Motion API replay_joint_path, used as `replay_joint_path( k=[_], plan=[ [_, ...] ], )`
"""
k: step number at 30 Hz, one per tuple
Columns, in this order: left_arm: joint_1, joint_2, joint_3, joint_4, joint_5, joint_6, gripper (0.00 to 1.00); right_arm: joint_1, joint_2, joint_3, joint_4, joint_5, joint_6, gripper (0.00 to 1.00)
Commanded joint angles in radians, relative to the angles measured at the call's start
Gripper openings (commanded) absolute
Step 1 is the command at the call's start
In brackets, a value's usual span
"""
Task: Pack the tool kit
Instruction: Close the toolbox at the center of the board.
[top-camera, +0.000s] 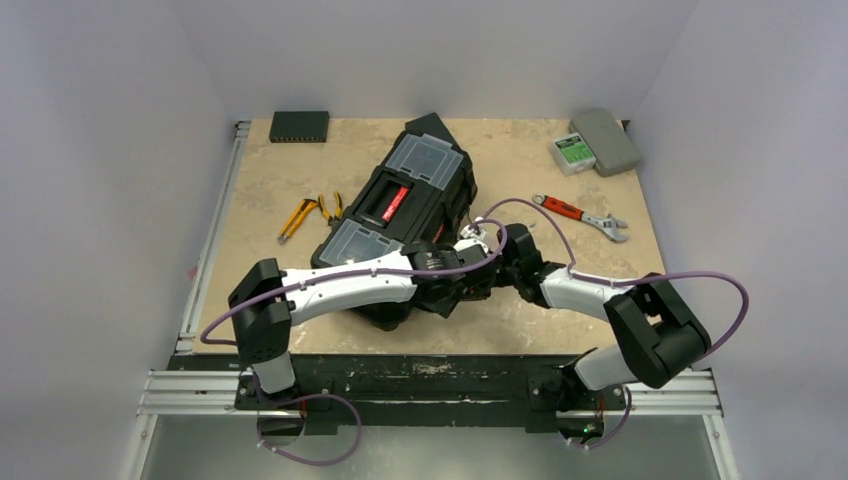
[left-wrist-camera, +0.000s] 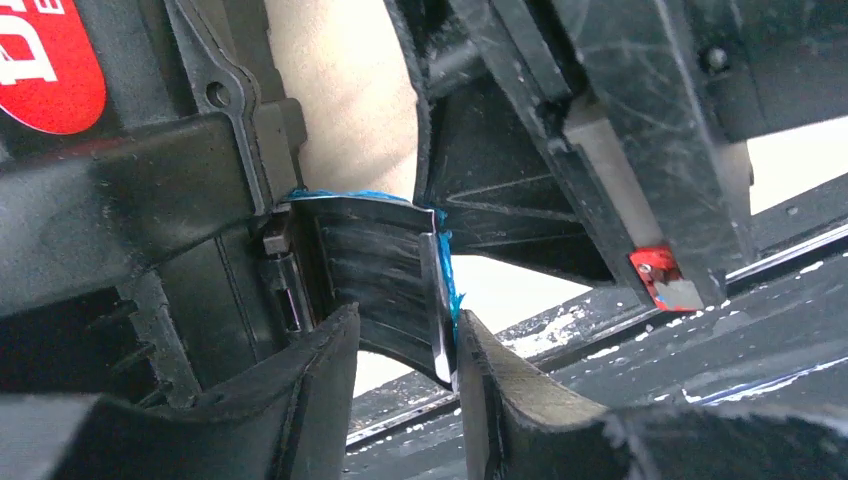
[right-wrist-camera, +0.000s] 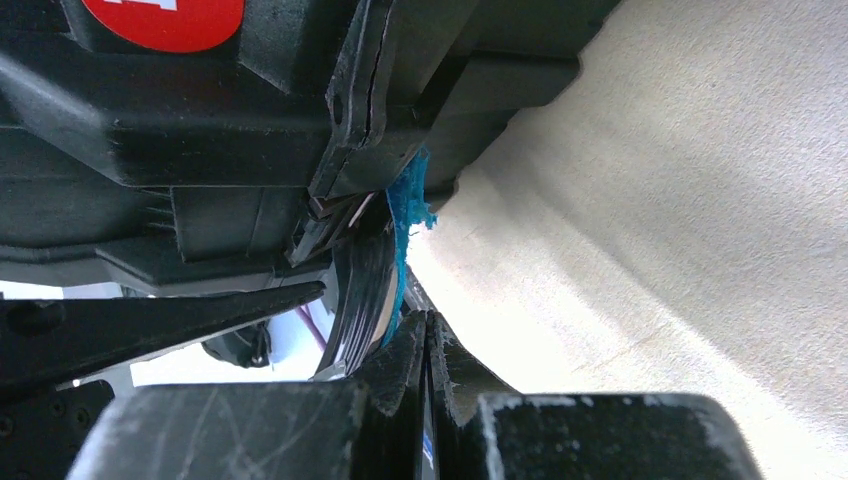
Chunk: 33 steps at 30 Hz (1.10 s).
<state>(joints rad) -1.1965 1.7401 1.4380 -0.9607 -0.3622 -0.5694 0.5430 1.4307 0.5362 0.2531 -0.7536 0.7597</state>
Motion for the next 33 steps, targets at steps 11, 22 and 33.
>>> replay_joint_path(
  k=[11, 22, 33],
  plan=[
    [0.043, -0.01, 0.012, -0.01, 0.006, -0.022, 0.0, 0.001, -0.062, -0.001, -0.036, -0.001, -0.019, 0.0],
    [0.056, -0.069, 0.006, -0.011, 0.045, -0.014, 0.0, -0.001, -0.115, 0.014, -0.178, 0.133, -0.074, 0.0],
    [0.119, -0.157, -0.074, 0.078, 0.241, -0.003, 0.0, -0.003, -0.157, 0.01, -0.218, 0.177, -0.082, 0.0]
  ],
)
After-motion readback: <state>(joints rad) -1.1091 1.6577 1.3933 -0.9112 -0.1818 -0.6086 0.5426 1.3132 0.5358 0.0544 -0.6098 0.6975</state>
